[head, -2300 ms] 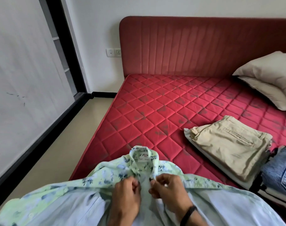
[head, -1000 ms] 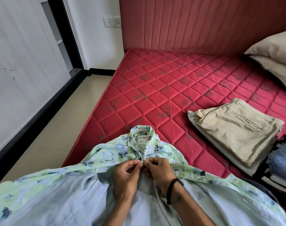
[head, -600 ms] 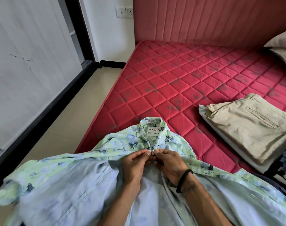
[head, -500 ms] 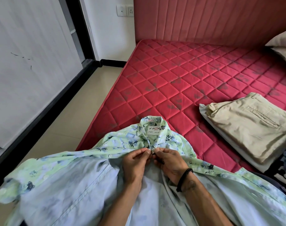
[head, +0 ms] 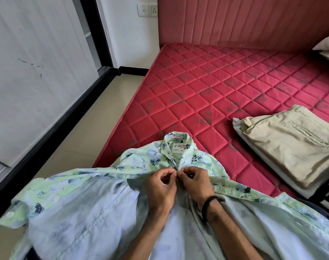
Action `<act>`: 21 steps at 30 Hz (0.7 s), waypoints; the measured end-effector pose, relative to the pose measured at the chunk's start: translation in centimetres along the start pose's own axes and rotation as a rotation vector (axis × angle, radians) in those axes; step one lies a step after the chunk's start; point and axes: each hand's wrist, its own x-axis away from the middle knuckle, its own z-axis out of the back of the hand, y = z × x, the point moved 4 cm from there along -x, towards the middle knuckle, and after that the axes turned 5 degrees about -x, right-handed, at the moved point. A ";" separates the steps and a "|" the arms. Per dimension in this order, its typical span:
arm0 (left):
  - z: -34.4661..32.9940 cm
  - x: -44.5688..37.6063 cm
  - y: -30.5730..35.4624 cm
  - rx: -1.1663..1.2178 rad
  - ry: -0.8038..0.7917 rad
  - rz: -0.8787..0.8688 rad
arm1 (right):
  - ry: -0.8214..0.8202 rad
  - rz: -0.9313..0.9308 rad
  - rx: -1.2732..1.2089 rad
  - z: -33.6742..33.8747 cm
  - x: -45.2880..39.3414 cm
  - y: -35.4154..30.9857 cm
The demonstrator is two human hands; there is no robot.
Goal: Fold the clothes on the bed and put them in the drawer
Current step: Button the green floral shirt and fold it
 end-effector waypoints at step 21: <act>-0.3 -0.9 -3.2 0.247 -0.127 0.254 | -0.079 0.035 -0.055 0.0 0.6 0.0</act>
